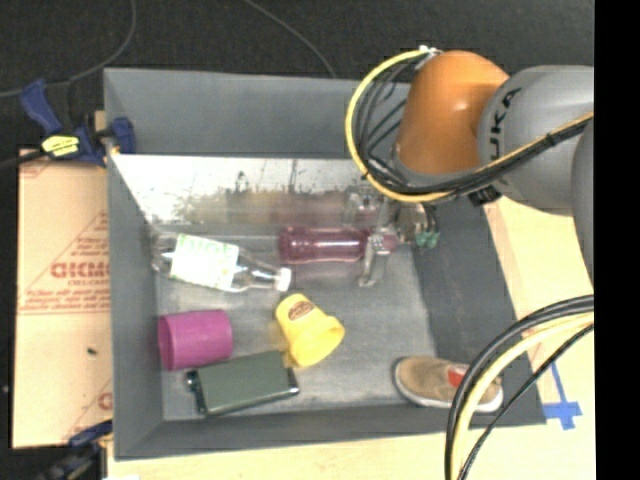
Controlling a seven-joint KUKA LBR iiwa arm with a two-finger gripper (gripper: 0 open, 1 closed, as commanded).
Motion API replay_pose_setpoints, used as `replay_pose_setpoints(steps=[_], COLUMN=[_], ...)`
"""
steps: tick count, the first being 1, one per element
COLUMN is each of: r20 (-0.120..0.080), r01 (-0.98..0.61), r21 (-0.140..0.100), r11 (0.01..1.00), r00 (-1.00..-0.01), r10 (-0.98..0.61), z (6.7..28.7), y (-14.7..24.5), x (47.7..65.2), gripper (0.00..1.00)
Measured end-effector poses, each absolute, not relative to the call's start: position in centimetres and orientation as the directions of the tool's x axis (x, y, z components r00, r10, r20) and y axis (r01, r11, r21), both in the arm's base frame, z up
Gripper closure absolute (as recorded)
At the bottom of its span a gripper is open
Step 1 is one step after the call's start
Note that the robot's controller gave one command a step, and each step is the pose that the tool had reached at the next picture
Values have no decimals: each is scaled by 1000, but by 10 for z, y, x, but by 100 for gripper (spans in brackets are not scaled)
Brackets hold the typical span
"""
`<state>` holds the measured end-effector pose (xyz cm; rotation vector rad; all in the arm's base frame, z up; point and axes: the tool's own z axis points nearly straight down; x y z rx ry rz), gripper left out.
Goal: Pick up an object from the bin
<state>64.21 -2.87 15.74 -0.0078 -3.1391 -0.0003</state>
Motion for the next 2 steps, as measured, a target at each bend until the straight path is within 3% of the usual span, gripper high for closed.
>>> replay_pose_setpoints(steps=[1, 2], r20=[-5, 4], r01=[4, -32], r21=[-1, -1], r11=[1000, 999], r00=[-1000, -999], r10=[4, -32], z=[163, 68], y=[-29, -5], x=[643, 652], gripper=[0, 0])
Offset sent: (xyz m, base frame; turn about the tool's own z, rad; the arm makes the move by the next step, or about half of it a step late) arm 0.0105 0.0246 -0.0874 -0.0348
